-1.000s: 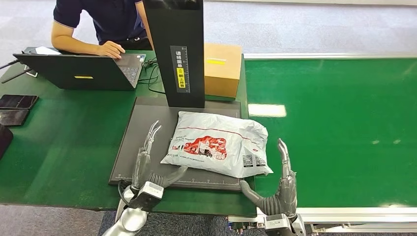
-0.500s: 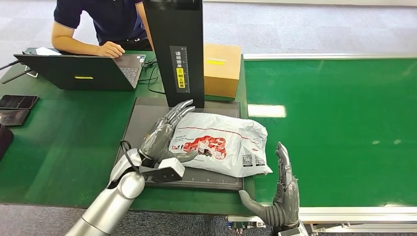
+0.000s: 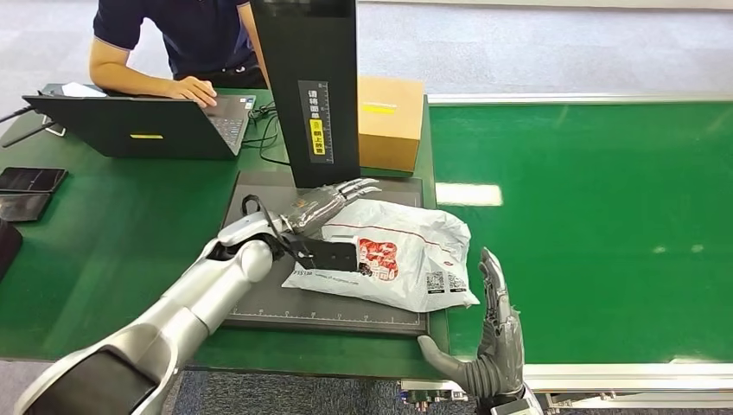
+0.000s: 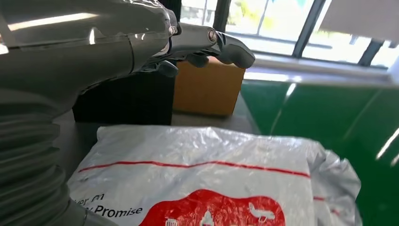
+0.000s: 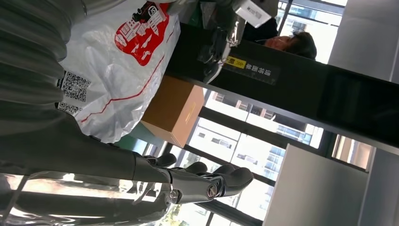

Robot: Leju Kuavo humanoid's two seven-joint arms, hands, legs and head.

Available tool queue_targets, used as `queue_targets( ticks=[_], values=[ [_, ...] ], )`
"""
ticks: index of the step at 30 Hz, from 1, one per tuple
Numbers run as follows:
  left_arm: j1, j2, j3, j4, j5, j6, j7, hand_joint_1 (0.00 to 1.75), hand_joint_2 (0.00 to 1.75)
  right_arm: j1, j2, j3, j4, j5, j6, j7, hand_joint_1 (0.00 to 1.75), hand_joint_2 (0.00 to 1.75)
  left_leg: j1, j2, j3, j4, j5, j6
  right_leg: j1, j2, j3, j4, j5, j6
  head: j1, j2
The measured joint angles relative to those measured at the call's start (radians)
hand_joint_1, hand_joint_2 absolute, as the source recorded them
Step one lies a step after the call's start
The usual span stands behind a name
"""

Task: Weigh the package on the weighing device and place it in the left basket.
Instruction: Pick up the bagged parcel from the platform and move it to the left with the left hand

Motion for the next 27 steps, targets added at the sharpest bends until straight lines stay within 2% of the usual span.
queue_targets(
  ticks=[4,9,13,18,19,22,23,27],
  values=[
    [-0.092,-0.028,-0.041,0.157,0.017,-0.221,0.001,0.00,1.75,0.012,-0.003,-0.005,0.000,-0.007,-0.003,0.000,0.00,1.75,0.000,0.001,0.000,0.000,0.000,0.000,0.000,0.001,0.000,0.000,0.000,0.000,0.000,0.000],
    [-0.144,-0.031,-0.075,0.279,0.050,-0.410,-0.004,0.00,1.75,0.035,-0.007,-0.015,-0.003,-0.012,0.000,0.000,0.00,1.75,0.000,0.001,0.000,-0.001,0.000,0.000,0.001,0.001,0.000,0.000,0.000,0.000,0.000,0.000],
    [-0.163,-0.027,-0.088,0.329,0.078,-0.483,0.000,0.00,1.75,0.042,-0.007,-0.026,-0.006,-0.008,0.024,0.000,0.00,1.75,0.000,0.001,0.001,-0.001,0.000,0.000,0.001,0.001,0.000,0.000,0.000,0.000,0.000,0.000],
    [-0.169,-0.024,-0.111,0.353,0.077,-0.474,0.024,0.00,1.75,0.044,-0.007,-0.044,-0.006,0.013,0.038,0.000,0.00,1.75,0.000,0.001,0.002,-0.001,0.000,0.000,0.001,0.001,0.002,0.000,0.000,0.000,0.000,0.000],
    [-0.169,-0.024,-0.116,0.356,0.075,-0.465,0.029,0.29,1.75,0.045,-0.007,-0.046,-0.007,0.017,0.038,0.000,0.00,1.75,0.000,0.001,0.003,-0.001,0.000,0.000,0.001,0.001,0.003,0.000,0.000,0.000,0.000,0.000],
    [-0.169,-0.024,-0.130,0.359,0.072,-0.439,0.043,1.60,1.75,0.049,-0.006,-0.051,-0.010,0.027,0.038,0.000,0.00,1.75,0.000,0.001,0.004,-0.001,0.000,0.000,0.000,0.001,0.004,0.000,0.000,0.000,0.000,0.000],
    [-0.168,-0.024,-0.133,0.360,0.074,-0.428,0.049,1.75,1.75,0.050,-0.006,-0.053,-0.011,0.031,0.039,0.000,0.00,1.75,0.000,0.001,0.004,-0.001,0.000,0.000,0.000,0.001,0.004,0.000,0.000,0.000,0.000,0.000],
    [-0.167,-0.025,-0.135,0.365,0.092,-0.374,0.061,1.75,1.75,0.051,-0.003,-0.060,-0.011,0.044,0.062,0.000,0.00,1.75,0.000,0.001,0.005,-0.001,0.000,-0.001,0.001,0.001,0.005,0.000,0.000,-0.001,0.000,0.000]
  ],
)
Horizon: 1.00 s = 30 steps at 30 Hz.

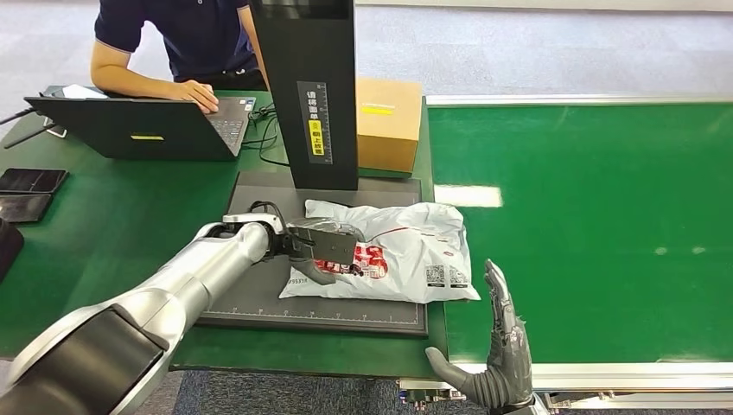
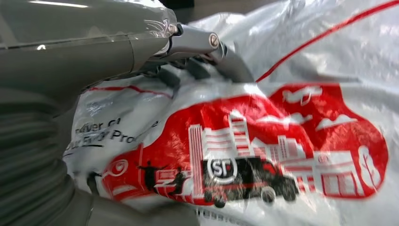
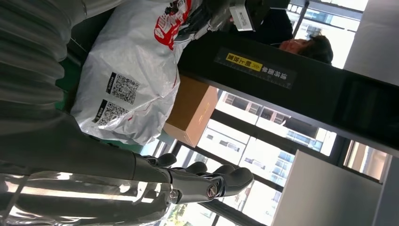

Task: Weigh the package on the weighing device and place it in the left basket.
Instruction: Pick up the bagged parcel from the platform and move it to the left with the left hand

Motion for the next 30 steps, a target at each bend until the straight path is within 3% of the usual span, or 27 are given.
queue_targets(
  ticks=[18,24,30],
  values=[
    [0.033,0.048,0.009,0.002,0.089,0.158,-0.003,1.75,1.75,-0.009,0.025,-0.024,0.017,0.024,0.056,0.000,0.00,1.75,0.000,0.000,0.000,0.000,0.001,-0.001,0.001,0.000,0.000,0.000,0.000,-0.001,0.000,0.000],
    [0.045,0.097,0.035,-0.014,0.128,0.225,-0.021,1.75,1.75,-0.013,0.030,-0.024,0.030,0.021,0.067,0.000,0.00,1.75,0.000,0.000,0.000,0.000,0.002,-0.002,0.002,0.000,0.000,0.001,0.001,-0.002,0.000,0.000],
    [0.078,0.162,0.098,-0.086,0.190,0.367,-0.047,1.75,1.75,-0.015,0.034,-0.024,0.040,0.017,0.067,0.000,0.00,1.75,0.000,0.000,-0.001,-0.001,0.002,-0.003,0.002,0.000,-0.002,0.001,0.001,-0.002,0.000,0.000]
  ],
)
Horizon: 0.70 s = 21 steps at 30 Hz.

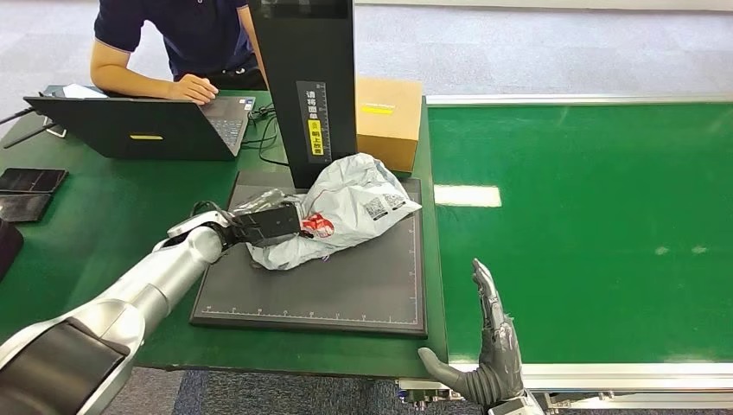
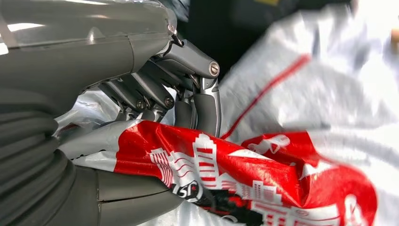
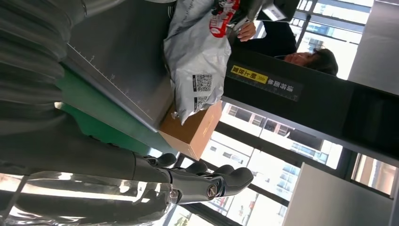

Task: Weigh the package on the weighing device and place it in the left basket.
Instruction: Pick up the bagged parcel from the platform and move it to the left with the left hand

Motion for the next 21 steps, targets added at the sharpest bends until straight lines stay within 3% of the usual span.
queue_targets(
  ticks=[9,21],
  values=[
    [0.119,0.081,0.168,-0.257,0.048,0.118,0.023,1.75,1.75,0.000,0.005,0.000,0.004,-0.014,-0.006,0.000,0.00,1.75,0.000,0.000,-0.004,0.000,0.000,0.000,-0.001,0.000,-0.004,0.000,0.000,0.000,0.000,0.000],
    [0.287,0.141,0.396,-0.523,0.048,0.261,0.010,1.75,1.75,-0.019,0.012,0.000,0.025,-0.041,0.011,0.000,0.00,1.75,0.000,0.002,-0.005,0.000,0.000,0.000,0.000,0.002,-0.005,0.000,0.000,0.000,0.000,0.000]
  ],
)
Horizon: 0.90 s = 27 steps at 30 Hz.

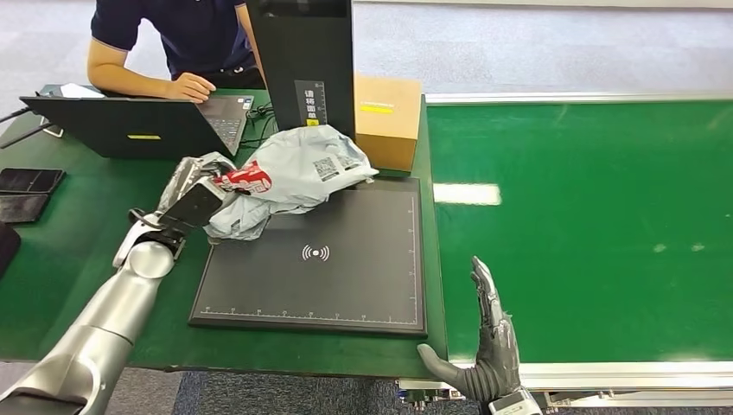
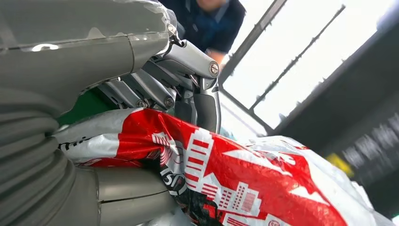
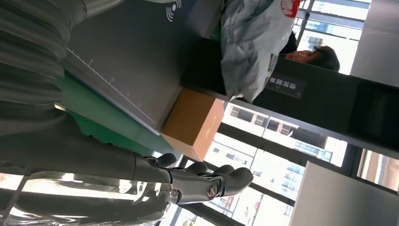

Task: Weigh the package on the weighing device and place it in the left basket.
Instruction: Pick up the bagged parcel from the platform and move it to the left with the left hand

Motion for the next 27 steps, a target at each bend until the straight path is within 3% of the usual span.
queue_targets(
  ticks=[10,15,19,24,27],
  values=[
    [0.090,0.058,0.196,-0.122,0.051,0.105,-0.018,1.75,1.75,-0.046,0.000,0.006,0.050,-0.026,-0.037,0.000,0.00,1.75,0.001,0.000,-0.001,0.000,0.000,0.000,0.000,0.000,-0.001,0.000,0.000,0.000,0.000,0.000],
    [0.083,0.068,0.305,-0.121,-0.004,0.276,-0.017,1.75,1.75,-0.051,0.000,0.018,0.066,-0.028,-0.065,0.000,0.00,1.75,0.001,0.000,-0.001,0.000,0.000,0.000,0.000,0.000,-0.002,0.000,0.000,0.000,0.000,0.000],
    [0.041,0.082,0.390,-0.051,-0.087,0.474,0.010,1.75,1.75,-0.054,0.001,0.028,0.074,-0.032,-0.089,0.000,0.00,1.75,0.001,0.000,-0.002,0.000,0.000,0.000,0.001,0.000,-0.002,0.000,0.000,0.000,0.000,0.000],
    [-0.030,0.104,0.488,0.098,-0.097,0.586,0.007,1.75,1.75,-0.058,0.001,0.037,0.084,-0.036,-0.108,0.000,0.00,1.75,0.001,0.000,-0.002,0.000,0.000,0.000,0.001,0.000,-0.002,0.001,0.000,-0.001,0.000,0.000],
    [-0.058,0.118,0.575,0.167,-0.201,0.616,0.007,1.75,1.75,-0.058,0.001,0.044,0.090,-0.041,-0.113,0.000,0.00,1.75,0.001,0.001,-0.002,0.000,0.000,0.000,0.000,0.000,-0.002,0.001,0.000,-0.001,0.000,0.000]
  ],
)
